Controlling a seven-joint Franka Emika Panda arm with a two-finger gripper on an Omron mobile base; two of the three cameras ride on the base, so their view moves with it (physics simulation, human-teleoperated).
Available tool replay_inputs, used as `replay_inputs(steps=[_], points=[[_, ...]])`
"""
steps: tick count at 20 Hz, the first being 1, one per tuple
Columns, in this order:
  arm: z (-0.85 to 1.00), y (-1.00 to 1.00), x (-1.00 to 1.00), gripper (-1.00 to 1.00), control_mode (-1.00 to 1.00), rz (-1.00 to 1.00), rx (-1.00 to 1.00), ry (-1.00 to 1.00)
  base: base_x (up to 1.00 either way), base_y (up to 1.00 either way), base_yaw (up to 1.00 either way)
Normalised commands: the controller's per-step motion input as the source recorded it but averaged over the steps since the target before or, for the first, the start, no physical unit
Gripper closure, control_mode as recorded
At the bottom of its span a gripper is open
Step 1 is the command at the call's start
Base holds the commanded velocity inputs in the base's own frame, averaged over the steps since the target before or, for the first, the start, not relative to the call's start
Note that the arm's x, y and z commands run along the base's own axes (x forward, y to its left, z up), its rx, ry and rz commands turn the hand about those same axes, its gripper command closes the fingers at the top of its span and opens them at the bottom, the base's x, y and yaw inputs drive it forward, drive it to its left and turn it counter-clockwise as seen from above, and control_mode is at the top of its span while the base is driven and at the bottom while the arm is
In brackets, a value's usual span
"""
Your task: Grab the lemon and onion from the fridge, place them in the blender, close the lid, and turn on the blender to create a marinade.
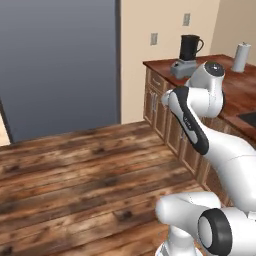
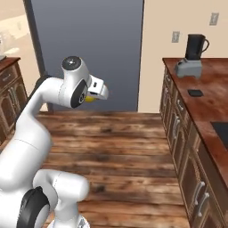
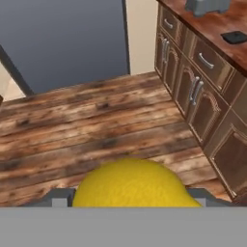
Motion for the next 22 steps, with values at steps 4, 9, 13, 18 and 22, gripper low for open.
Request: replay_inputs(steps=[4,9,13,18,22], points=[[0.0,0.0,0.0,1.0,1.0,0.0,0.0,0.0,1.0,-0.53,-0.01],[0.0,0.0,0.0,1.0,1.0,0.0,0.0,0.0,1.0,-0.58,0.0],[0.0,0.0,0.0,1.0,1.0,0.0,0.0,0.0,1.0,-0.19,-0.1],[0.0,0.0,0.0,1.0,1.0,0.0,0.0,0.0,1.0,0.08,-0.3],[0.0,0.0,0.0,1.0,1.0,0.0,0.0,0.0,0.92,0.16,-0.5]])
